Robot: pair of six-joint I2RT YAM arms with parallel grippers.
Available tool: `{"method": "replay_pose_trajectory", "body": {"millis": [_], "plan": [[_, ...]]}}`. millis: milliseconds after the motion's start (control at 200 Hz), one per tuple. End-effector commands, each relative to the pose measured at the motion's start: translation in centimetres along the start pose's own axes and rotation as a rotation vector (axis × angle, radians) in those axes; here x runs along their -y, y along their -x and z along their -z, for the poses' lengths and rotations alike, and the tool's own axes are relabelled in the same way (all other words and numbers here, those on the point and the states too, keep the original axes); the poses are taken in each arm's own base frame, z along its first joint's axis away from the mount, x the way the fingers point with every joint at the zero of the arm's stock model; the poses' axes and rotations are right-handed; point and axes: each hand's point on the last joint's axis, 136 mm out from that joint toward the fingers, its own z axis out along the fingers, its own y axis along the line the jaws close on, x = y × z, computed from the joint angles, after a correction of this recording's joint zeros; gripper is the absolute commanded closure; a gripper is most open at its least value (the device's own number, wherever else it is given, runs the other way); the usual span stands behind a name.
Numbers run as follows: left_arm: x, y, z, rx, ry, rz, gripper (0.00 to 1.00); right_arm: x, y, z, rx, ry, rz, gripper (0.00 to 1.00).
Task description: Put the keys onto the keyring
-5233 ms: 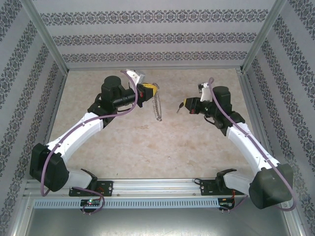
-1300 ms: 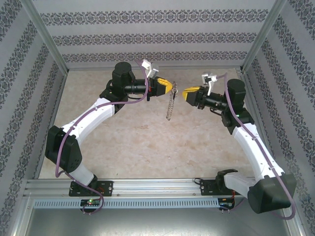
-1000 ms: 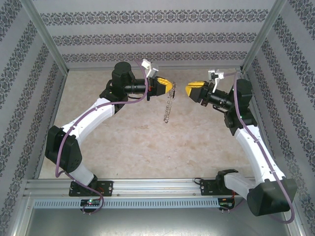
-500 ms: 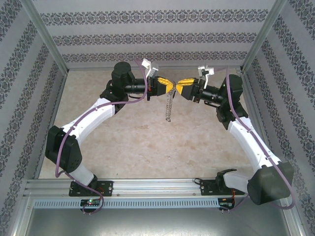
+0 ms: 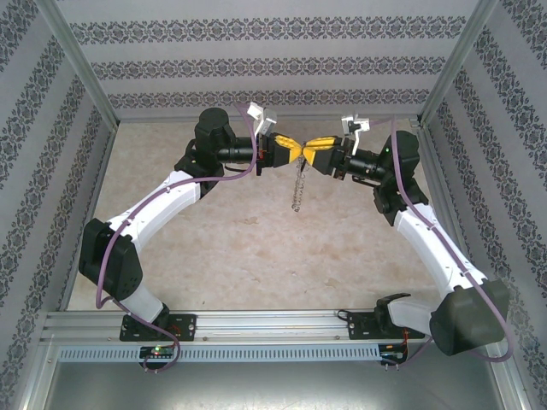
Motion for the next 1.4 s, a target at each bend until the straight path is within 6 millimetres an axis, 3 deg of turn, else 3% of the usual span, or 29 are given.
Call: {"method": "replay_pose_trajectory", "body": {"millis": [0,140,320,540,620,749,879,989,1064,1204,1394], "plan": [[1.7,3.1,0.0,0.065,-0.032,-0.09,1.0,-1.1,-0.8,0.0,-0.008,0.04,0.016,0.64],[1.9,3.2,-0.1,0.068,-0.037,-0.091,1.0,-0.9,-1.2,0.0,-0.012,0.034,0.006,0.64],[1.9,3.2,-0.1,0.068,-0.038,-0.09,1.0,-0.8,-1.0,-0.1,-0.006,0.035,0.005,0.73],[2.0,3.0,-0.3,0.065,-0.042,-0.086,1.0,-1.2,-0.5,-0.3,0.002,0.046,0.013,0.74],[2.0,2.9,-0.4,0.064,-0.042,-0.086,1.0,-1.4,-0.3,-0.3,0.001,0.053,0.017,0.79],[2.0,2.9,-0.5,0.065,-0.041,-0.087,1.0,-1.3,-0.4,-0.3,-0.001,0.05,0.016,1.0],[1.8,2.9,-0.4,0.057,-0.017,-0.095,1.0,-1.0,-0.8,-0.2,-0.012,0.044,0.008,1.0],[1.6,2.5,0.1,0.009,0.021,-0.129,0.78,-0.4,-1.2,0.0,-0.028,0.028,0.004,1.0],[1.6,2.3,0.7,-0.045,0.058,-0.166,0.7,0.0,-1.4,0.2,-0.049,0.01,0.011,1.0],[1.5,1.8,1.9,-0.147,0.084,-0.203,0.61,0.7,-1.8,0.7,-0.107,-0.034,0.05,1.0],[1.2,0.6,2.4,-0.264,0.052,-0.176,0.57,1.3,-2.8,1.0,-0.203,-0.086,0.091,1.0]]}}
